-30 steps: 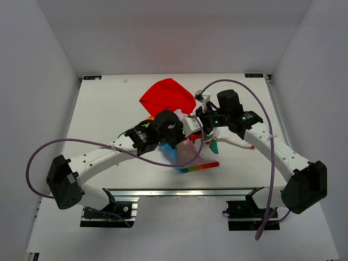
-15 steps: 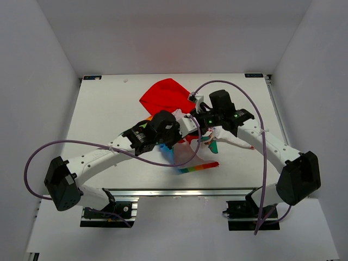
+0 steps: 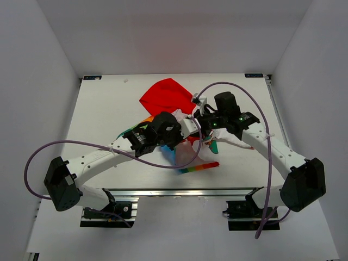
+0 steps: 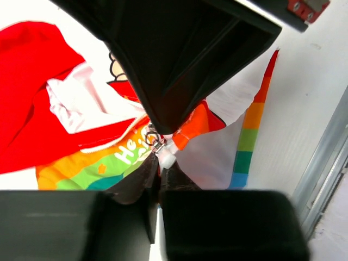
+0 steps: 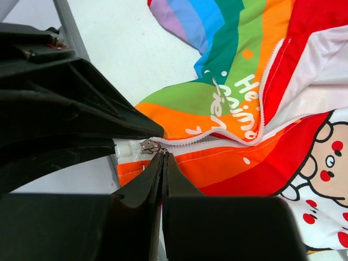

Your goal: Zip up the jacket

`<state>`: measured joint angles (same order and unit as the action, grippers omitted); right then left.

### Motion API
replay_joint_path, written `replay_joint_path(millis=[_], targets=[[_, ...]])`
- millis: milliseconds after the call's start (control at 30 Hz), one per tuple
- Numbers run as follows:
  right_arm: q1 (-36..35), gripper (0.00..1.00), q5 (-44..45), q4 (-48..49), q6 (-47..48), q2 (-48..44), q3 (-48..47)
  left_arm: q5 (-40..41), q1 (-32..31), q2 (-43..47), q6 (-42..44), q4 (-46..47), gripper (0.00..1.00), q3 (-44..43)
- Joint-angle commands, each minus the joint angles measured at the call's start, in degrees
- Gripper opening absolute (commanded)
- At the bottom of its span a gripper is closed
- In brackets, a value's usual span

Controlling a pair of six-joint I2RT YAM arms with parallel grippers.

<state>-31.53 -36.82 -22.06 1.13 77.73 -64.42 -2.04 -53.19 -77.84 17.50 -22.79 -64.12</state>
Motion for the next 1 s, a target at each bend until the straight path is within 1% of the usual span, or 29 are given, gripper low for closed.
replay_joint_path(millis=[0, 33, 67, 133, 200, 300, 333, 367, 467, 500, 533, 567, 667, 800, 967], targets=[[0.8, 0.0, -5.0, 1.8, 2.7, -2.2, 0.8, -1.1, -0.4, 2.3, -0.8, 1.4, 0.2, -2.2], [0.8, 0.0, -5.5, 1.9, 2.8, -2.3, 0.9, -1.2, -0.5, 2.4, -0.6, 1.5, 0.22, -2.2], [0.7, 0.0, -7.2, 2.0, 2.9, -2.6, 1.0, -1.2, -0.4, 2.4, -0.6, 1.8, 0.3, -2.2], [0.7, 0.0, -8.6, 2.1, 3.3, -2.7, 1.1, -1.2, -0.4, 2.4, -0.5, 1.9, 0.33, -2.3], [0.7, 0.0, -10.6, 2.3, 3.6, -2.8, 1.4, -1.2, -0.4, 2.4, -0.5, 2.0, 0.39, -2.4], [0.7, 0.0, -11.3, 2.7, 3.4, -3.0, 1.5, -0.7, -0.5, 2.4, -0.4, 1.7, 0.4, -2.4], [0.7, 0.0, -11.2, 2.7, 3.2, -3.1, 1.5, -0.7, -0.4, 2.3, -0.4, 1.7, 0.32, -2.5], [0.7, 0.0, -11.1, 2.8, 3.1, -3.2, 1.4, -0.5, -0.4, 2.3, -0.4, 1.4, 0.29, -2.6], [0.7, 0.0, -10.1, 2.9, 2.8, -3.0, 1.1, 0.3, -0.4, 2.5, -0.7, 0.4, 0.26, -2.9], [0.7, 0.0, -8.9, 2.6, 2.7, -2.9, 1.1, 0.4, -0.4, 2.6, -0.7, 0.1, 0.23, -2.9], [0.7, 0.0, -8.5, 2.6, 2.5, -2.9, 1.0, 0.4, -0.4, 2.7, -0.8, -0.2, 0.17, -2.9], [0.7, 0.0, -8.2, 2.6, 2.4, -2.7, 0.9, 0.3, -0.4, 2.8, -0.7, -0.6, 0.0, -2.9], [0.8, 0.0, -5.7, 2.3, 1.6, -2.1, 0.2, -1.1, -0.4, 3.4, -1.0, -1.0, 0.0, -2.9], [0.8, 0.0, 5.6, 1.5, 0.1, -0.4, -0.5, -2.6, -0.4, 4.6, -1.0, -0.9, 0.0, -2.9], [0.8, 0.0, 8.0, 1.1, 0.0, 4.0, -1.1, -3.1, -0.4, 7.0, -1.1, -0.2, 0.0, -1.8]])
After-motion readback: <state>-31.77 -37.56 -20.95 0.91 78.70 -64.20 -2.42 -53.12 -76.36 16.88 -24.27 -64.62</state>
